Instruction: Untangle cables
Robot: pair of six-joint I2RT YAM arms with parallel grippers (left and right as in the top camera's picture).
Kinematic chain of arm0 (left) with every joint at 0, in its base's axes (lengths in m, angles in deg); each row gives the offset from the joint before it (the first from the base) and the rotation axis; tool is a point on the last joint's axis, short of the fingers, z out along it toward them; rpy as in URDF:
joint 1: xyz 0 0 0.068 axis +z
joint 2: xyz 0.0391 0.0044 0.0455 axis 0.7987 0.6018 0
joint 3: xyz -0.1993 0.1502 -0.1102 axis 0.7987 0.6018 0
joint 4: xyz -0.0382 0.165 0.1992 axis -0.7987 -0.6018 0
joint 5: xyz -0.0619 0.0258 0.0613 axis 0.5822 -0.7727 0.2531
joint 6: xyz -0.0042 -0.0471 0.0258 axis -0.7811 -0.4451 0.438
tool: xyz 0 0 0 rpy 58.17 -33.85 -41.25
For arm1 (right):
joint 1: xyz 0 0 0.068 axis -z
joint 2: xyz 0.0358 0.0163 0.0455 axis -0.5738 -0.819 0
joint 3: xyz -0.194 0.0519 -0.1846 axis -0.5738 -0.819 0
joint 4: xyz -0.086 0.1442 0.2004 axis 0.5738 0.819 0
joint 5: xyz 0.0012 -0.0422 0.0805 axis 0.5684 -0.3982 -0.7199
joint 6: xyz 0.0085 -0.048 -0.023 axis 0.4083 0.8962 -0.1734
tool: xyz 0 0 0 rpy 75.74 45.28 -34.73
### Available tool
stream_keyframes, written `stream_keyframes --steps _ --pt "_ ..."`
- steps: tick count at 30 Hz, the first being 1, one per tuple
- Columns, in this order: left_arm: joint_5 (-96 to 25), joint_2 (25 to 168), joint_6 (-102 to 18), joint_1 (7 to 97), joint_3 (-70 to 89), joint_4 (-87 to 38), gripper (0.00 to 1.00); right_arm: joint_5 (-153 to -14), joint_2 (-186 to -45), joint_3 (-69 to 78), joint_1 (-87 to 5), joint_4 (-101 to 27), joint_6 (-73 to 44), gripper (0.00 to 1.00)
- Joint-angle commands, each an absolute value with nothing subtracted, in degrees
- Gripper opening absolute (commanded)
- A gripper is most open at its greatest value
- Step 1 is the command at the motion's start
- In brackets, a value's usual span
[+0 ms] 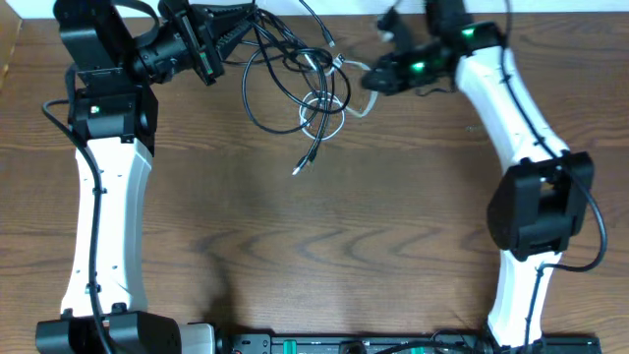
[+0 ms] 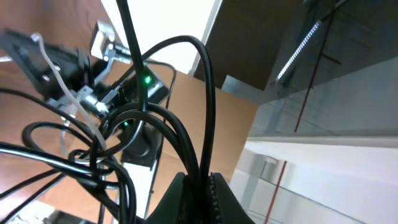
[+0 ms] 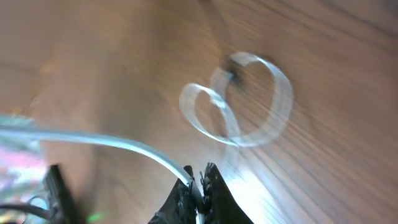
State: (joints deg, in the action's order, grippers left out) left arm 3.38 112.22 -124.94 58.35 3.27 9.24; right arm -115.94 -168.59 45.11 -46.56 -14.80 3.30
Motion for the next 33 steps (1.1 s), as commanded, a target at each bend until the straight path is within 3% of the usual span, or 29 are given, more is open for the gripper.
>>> stream_keyframes --steps 1,5,14,19,23,27,33 --pt "1.1 110.8 -118.8 58.5 2.7 9.3 0.08 -103.0 -168.9 45.5 -42.5 -10.9 0.3 0.01" --pt "-1.7 110.8 -113.4 58.5 2.9 4.2 0.08 -95.5 -168.9 45.5 -39.7 -5.4 -2.0 0.01" --pt "-8.8 110.8 -104.5 58.4 3.0 -8.4 0.07 -93.9 -168.7 45.5 -33.5 1.3 -3.5 0.01" --pt "-8.8 110.8 -99.0 57.8 2.9 -8.5 0.07 -102.8 -168.3 45.5 -33.7 2.3 4.8 0.01" --pt "-8.8 110.8 -77.4 55.3 3.0 -10.2 0.07 -113.7 -167.5 45.5 -36.0 2.7 12.1 0.05" --pt "-8.7 111.0 -59.1 52.6 3.0 -16.5 0.07 -115.0 -165.9 45.5 -39.5 1.4 13.3 0.18" --pt "-8.7 111.1 -37.6 51.2 3.0 -25.3 0.07 -115.0 -161.4 45.5 -45.3 -3.8 10.9 0.31"
